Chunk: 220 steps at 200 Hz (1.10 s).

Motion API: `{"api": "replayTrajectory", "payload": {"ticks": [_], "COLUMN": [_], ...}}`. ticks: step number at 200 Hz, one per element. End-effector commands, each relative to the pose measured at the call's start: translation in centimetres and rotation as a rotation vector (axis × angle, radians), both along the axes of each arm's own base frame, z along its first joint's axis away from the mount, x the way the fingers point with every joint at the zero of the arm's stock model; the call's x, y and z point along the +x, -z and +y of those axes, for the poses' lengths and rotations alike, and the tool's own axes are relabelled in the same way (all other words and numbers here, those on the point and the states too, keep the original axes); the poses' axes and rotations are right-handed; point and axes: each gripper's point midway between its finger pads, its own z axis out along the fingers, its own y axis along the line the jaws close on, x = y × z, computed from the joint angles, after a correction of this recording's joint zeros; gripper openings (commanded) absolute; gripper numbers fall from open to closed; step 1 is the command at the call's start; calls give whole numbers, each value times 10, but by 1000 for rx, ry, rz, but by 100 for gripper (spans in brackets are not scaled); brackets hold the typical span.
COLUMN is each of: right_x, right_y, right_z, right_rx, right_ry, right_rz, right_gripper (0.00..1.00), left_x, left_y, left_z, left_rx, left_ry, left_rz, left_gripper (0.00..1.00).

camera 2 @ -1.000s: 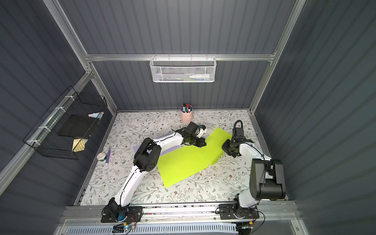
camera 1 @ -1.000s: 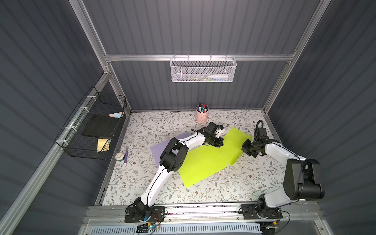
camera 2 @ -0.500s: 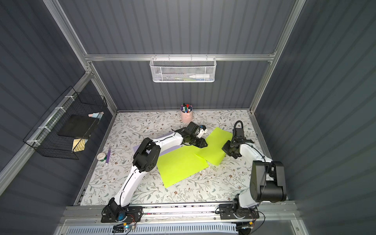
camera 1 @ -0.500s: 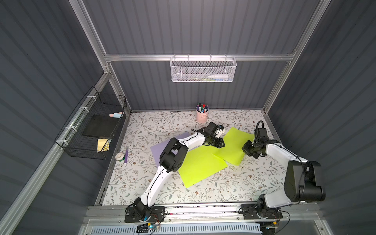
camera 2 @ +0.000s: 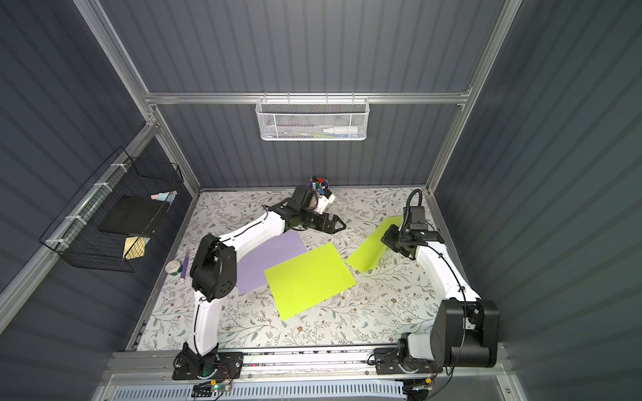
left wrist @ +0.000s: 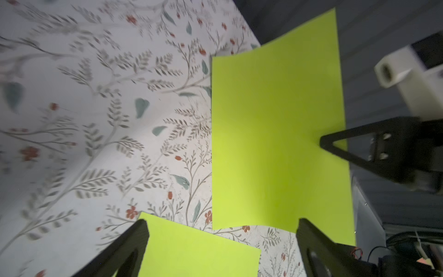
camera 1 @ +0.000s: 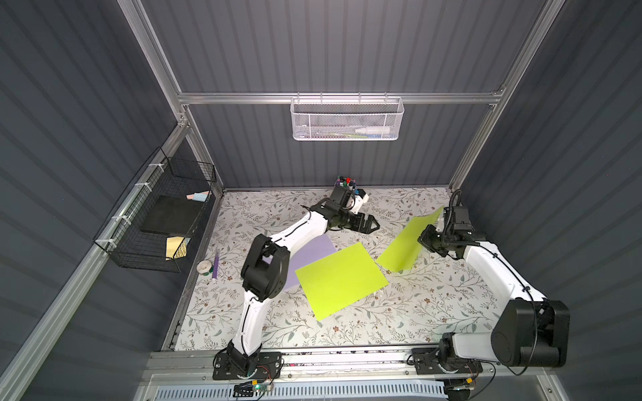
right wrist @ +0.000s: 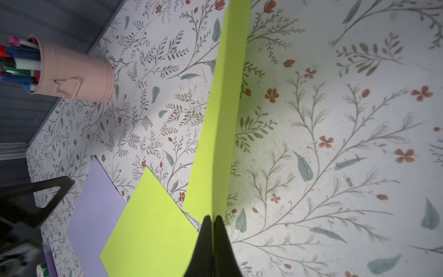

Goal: Fold the rectangular paper in half along the long edge
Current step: Pick up the paper from the center of the board, then fold the paper.

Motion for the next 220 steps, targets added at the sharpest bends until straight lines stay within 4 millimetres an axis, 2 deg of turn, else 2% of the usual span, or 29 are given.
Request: {"api": "replayTrajectory", "payload": {"ticks": [1, 30, 56, 78, 103, 115, 128, 130, 140, 142, 145, 152, 162, 164, 176, 178, 192, 220], "right_x": [7, 9, 10, 7, 5, 0, -10, -12, -14, -15, -15, -15, -16, -19, -30, -37, -56, -70], "right_y": [-20, -55, -93, -111, -123, -114, -92, -81, -59, -47, -44, -22, -2, 7, 29, 36, 58, 84], "right_z": [32, 85, 125, 142, 149, 147, 141, 138, 127, 122, 119, 104, 92, 90, 86, 84, 79, 78], "right_rx": [0, 10, 33, 48, 65, 63, 50, 45, 34, 27, 25, 13, 3, 0, -13, -20, -37, -58], "right_ry": [-98, -236, -331, -372, -388, -388, -385, -381, -358, -347, -338, -301, -271, -268, -266, -267, -267, -275], "right_rz": [-41, -93, -189, -244, -312, -301, -246, -224, -181, -152, -146, -92, -40, -17, 66, 110, 224, 351], "right_gripper": [0, 0, 0, 0, 0, 0, 0, 0, 0, 0, 0, 0, 0, 0, 0, 0, 0, 0], "left_x": [4, 9, 25, 28, 28, 28, 28, 27, 27, 27, 27, 26, 25, 25, 24, 24, 24, 22], "left_y": [-31, -50, -53, -53, -52, -53, -55, -55, -53, -53, -52, -51, -48, -49, -46, -46, -42, -35], "left_z": [34, 71, 115, 143, 159, 163, 164, 164, 162, 162, 161, 160, 159, 158, 157, 157, 156, 150], "left_rx": [-42, -34, -52, -56, -23, -19, -24, -24, -29, -30, -31, -34, -36, -38, -37, -38, -39, -47], "left_ry": [-61, -150, -271, -339, -377, -385, -387, -386, -380, -379, -375, -369, -360, -357, -347, -345, -343, -336], "left_rz": [-11, -27, 37, 42, 37, 34, 29, 30, 35, 37, 40, 46, 53, 53, 58, 58, 71, 88], "left_gripper": [99, 99, 99, 99, 99, 99, 99, 99, 99, 99, 98, 98, 98, 98, 98, 97, 97, 94]}}
